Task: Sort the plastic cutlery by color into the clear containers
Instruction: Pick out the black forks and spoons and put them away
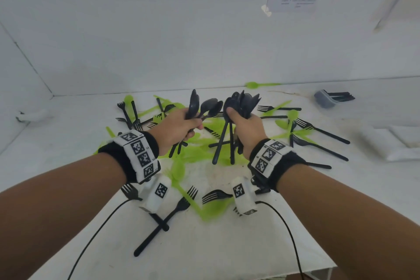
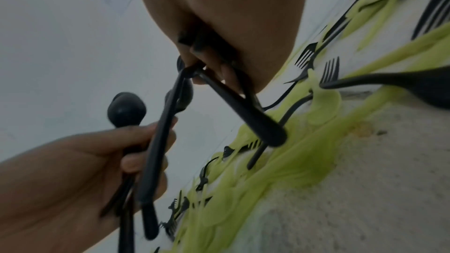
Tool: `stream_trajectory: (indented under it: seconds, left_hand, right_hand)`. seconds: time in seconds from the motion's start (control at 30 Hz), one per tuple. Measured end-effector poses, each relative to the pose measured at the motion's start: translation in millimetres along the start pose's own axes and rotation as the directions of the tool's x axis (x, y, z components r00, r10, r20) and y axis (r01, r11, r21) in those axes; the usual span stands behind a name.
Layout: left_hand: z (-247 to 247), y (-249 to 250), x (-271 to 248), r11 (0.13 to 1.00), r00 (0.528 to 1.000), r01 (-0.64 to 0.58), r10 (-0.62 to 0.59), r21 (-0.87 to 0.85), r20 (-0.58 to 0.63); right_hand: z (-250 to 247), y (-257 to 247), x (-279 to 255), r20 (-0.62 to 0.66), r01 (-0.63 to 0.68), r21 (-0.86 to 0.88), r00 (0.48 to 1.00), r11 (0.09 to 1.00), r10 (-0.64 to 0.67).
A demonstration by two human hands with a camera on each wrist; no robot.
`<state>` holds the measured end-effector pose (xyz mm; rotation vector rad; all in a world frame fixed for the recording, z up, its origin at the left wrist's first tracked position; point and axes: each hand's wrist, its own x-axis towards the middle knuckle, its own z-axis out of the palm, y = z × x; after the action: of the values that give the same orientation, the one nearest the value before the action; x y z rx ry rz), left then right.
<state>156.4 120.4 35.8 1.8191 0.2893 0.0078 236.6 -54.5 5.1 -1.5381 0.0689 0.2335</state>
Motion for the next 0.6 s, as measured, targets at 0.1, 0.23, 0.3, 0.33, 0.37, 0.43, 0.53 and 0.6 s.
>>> stream_trajectory:
  seconds: [0.1, 0.23, 0.3, 0.33, 0.37, 0.43, 0.53, 0.6]
  left_hand:
    - [12, 4, 2, 0.998, 0.999, -0.029, 0.028, -0.054, -0.024]
    - [17, 6, 7, 0.996, 0.994, -0.067, 0.061, -0.054, -0.093]
    - [18, 6, 7, 0.993, 0.995, -0.069, 0.062, -0.091, -0.074]
    - [18, 5, 6, 0.991, 0.996, -0.068, 0.061, -0.118, -0.062]
    - [18, 4, 6, 0.987, 0.997, -0.064, 0.056, -0.146, -0.058]
    - [15, 1, 7, 0.981, 0.997, -0.036, 0.021, -0.188, -0.079]
    - [7, -4, 10, 0.979, 0.991, 0.010, -0.037, -0.203, -0.128]
    - [5, -4, 13, 0.982, 0.989, 0.025, -0.052, -0.187, -0.139]
  right_hand:
    - [13, 2, -3, 0.030, -0.008, 0.042, 1.000, 0.999, 0.007]
    - [20, 3, 0, 0.018, -0.030, 0.129, 0.999, 0.991, 0.028]
    - [23, 3, 4, 0.010, -0.035, 0.145, 0.999, 0.989, 0.034]
    - [24, 3, 6, 0.000, -0.044, 0.160, 0.999, 0.986, 0.044]
    - [24, 2, 10, -0.025, -0.052, 0.176, 0.998, 0.983, 0.058]
    - [20, -1, 19, -0.103, -0.059, 0.223, 0.991, 0.973, 0.084]
    - [10, -5, 31, -0.099, -0.050, 0.218, 0.992, 0.975, 0.073]
    - [9, -5, 31, -0.004, -0.050, 0.168, 0.999, 0.985, 0.051]
